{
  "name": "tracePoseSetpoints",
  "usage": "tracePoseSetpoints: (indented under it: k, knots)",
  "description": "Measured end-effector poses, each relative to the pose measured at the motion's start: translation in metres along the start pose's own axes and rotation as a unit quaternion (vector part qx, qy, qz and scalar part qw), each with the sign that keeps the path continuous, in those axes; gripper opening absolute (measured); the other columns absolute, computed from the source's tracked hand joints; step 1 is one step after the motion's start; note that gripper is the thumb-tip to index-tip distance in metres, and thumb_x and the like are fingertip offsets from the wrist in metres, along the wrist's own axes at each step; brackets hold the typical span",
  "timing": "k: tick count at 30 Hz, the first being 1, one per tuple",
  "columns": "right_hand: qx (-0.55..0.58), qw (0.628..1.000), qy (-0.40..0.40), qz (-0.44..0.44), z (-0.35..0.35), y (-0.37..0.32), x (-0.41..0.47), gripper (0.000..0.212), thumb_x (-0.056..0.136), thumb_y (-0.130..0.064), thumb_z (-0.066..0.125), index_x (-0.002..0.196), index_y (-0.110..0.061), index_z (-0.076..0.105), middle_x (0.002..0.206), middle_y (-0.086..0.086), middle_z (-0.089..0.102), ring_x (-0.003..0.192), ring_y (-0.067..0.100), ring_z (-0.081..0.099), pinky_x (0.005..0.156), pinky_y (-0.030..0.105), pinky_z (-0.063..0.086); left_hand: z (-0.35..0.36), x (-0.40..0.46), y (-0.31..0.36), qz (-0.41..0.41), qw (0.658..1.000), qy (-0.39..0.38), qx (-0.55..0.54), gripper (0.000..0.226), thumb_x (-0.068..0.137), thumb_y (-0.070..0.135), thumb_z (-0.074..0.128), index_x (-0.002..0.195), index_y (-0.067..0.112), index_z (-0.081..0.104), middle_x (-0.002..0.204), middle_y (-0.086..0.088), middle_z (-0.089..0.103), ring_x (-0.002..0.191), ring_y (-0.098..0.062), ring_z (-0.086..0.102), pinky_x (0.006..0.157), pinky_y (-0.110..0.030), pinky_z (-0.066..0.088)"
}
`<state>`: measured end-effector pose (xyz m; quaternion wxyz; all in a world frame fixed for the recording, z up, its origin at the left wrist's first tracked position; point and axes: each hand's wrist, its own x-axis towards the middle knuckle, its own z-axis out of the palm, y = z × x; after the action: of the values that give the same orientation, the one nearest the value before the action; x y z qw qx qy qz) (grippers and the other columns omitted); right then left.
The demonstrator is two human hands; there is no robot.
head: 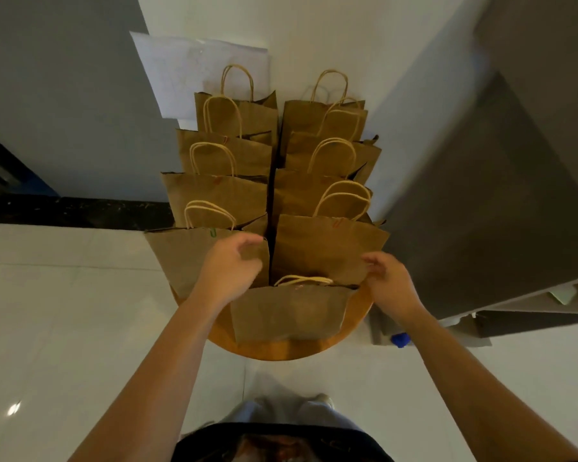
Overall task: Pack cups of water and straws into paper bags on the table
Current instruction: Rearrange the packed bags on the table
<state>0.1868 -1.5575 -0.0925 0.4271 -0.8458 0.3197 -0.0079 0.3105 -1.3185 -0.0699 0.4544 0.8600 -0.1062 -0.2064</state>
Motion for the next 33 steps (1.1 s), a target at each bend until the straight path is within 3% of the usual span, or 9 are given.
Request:
tracePoseSetpoints:
  k: [2, 5, 8, 11, 13, 16, 22, 29, 33]
  knots:
    - [0.029, 0.996, 0.078, -0.016, -0.014, -0.007, 0.003, 0.032, 0.089, -0.002, 0.053, 0.113, -0.025, 0.053, 0.112, -0.008, 0.047, 0.102, 0.011, 0.050, 0.075, 0.013, 0.040, -0.001, 0.009, 0.022, 0.045, 0.999, 0.004, -0.023, 0.043, 0.088, 0.003, 0.055, 0.122, 0.029, 0.057, 0.120, 0.012, 0.056, 0.088, 0.014, 0.054, 0.068, -0.001, 0.040]
    - [0.019, 0.991, 0.133, -0.018, -0.030, -0.012, 0.017, 0.042, 0.087, -0.010, 0.062, 0.125, -0.023, 0.048, 0.127, -0.003, 0.041, 0.111, 0.012, 0.044, 0.088, 0.026, 0.046, 0.011, 0.030, 0.049, 0.086, 0.995, -0.016, 0.037, 0.049, 0.090, 0.003, 0.054, 0.135, 0.019, 0.048, 0.134, 0.001, 0.052, 0.119, -0.009, 0.049, 0.093, -0.017, 0.036]
    - [-0.026, 0.997, 0.071, 0.002, -0.039, -0.011, 0.039, 0.065, 0.083, -0.014, 0.068, 0.139, -0.022, 0.036, 0.143, 0.001, 0.031, 0.131, 0.022, 0.033, 0.105, 0.042, 0.038, 0.031, 0.058, 0.063, 0.109, 0.979, -0.045, 0.167, 0.058, 0.090, 0.008, 0.058, 0.143, 0.019, 0.036, 0.144, -0.004, 0.042, 0.125, -0.016, 0.044, 0.101, -0.027, 0.039]
    - [-0.058, 0.998, -0.016, -0.014, -0.043, -0.006, 0.065, 0.072, 0.083, -0.015, 0.069, 0.143, -0.022, 0.030, 0.148, 0.003, 0.025, 0.136, 0.024, 0.027, 0.109, 0.043, 0.035, 0.045, 0.086, 0.066, 0.097, 0.951, -0.092, 0.280, 0.065, 0.089, 0.008, 0.059, 0.146, 0.016, 0.030, 0.146, -0.008, 0.037, 0.134, -0.027, 0.035, 0.109, -0.041, 0.036]
    - [-0.060, 0.996, -0.063, -0.031, -0.044, -0.001, 0.081, 0.063, 0.084, -0.014, 0.067, 0.139, -0.022, 0.037, 0.143, 0.003, 0.032, 0.129, 0.021, 0.036, 0.104, 0.036, 0.041, 0.053, 0.099, 0.066, 0.074, 0.929, -0.119, 0.343, 0.055, 0.090, 0.012, 0.057, 0.141, 0.018, 0.039, 0.141, -0.008, 0.043, 0.129, -0.028, 0.040, 0.105, -0.044, 0.039]
    - [-0.134, 0.983, -0.102, -0.075, -0.047, 0.003, 0.101, 0.029, 0.089, -0.016, 0.062, 0.117, -0.017, 0.059, 0.120, 0.002, 0.048, 0.108, 0.017, 0.051, 0.088, 0.025, 0.043, 0.066, 0.108, 0.065, 0.035, 0.905, -0.154, 0.394, 0.019, 0.096, 0.021, 0.049, 0.110, 0.019, 0.062, 0.111, -0.004, 0.062, 0.104, -0.023, 0.057, 0.091, -0.041, 0.046]
    - [-0.166, 0.979, -0.051, -0.110, -0.062, 0.007, 0.115, 0.013, 0.092, -0.014, 0.055, 0.090, -0.009, 0.067, 0.092, 0.003, 0.055, 0.085, 0.019, 0.055, 0.076, 0.030, 0.045, 0.086, 0.112, 0.066, 0.042, 0.934, -0.145, 0.324, 0.021, 0.099, 0.021, 0.045, 0.090, 0.016, 0.063, 0.080, 0.000, 0.057, 0.071, -0.016, 0.051, 0.068, -0.029, 0.041]
    - [-0.140, 0.981, -0.105, -0.079, -0.066, 0.004, 0.114, 0.009, 0.090, -0.013, 0.057, 0.095, -0.014, 0.065, 0.094, -0.002, 0.053, 0.087, 0.017, 0.056, 0.078, 0.030, 0.050, 0.082, 0.116, 0.069, 0.028, 0.924, -0.197, 0.325, 0.018, 0.096, 0.017, 0.048, 0.099, 0.016, 0.066, 0.084, -0.001, 0.059, 0.076, -0.019, 0.056, 0.067, -0.032, 0.048]
    - [0.002, 0.994, -0.105, -0.005, -0.077, -0.010, 0.130, 0.018, 0.088, -0.012, 0.056, 0.104, -0.019, 0.063, 0.103, 0.001, 0.061, 0.092, 0.014, 0.058, 0.071, 0.022, 0.045, 0.066, 0.129, 0.079, 0.002, 0.966, -0.165, 0.198, 0.036, 0.090, 0.007, 0.054, 0.123, 0.020, 0.058, 0.115, 0.000, 0.060, 0.087, -0.010, 0.056, 0.067, -0.018, 0.044]
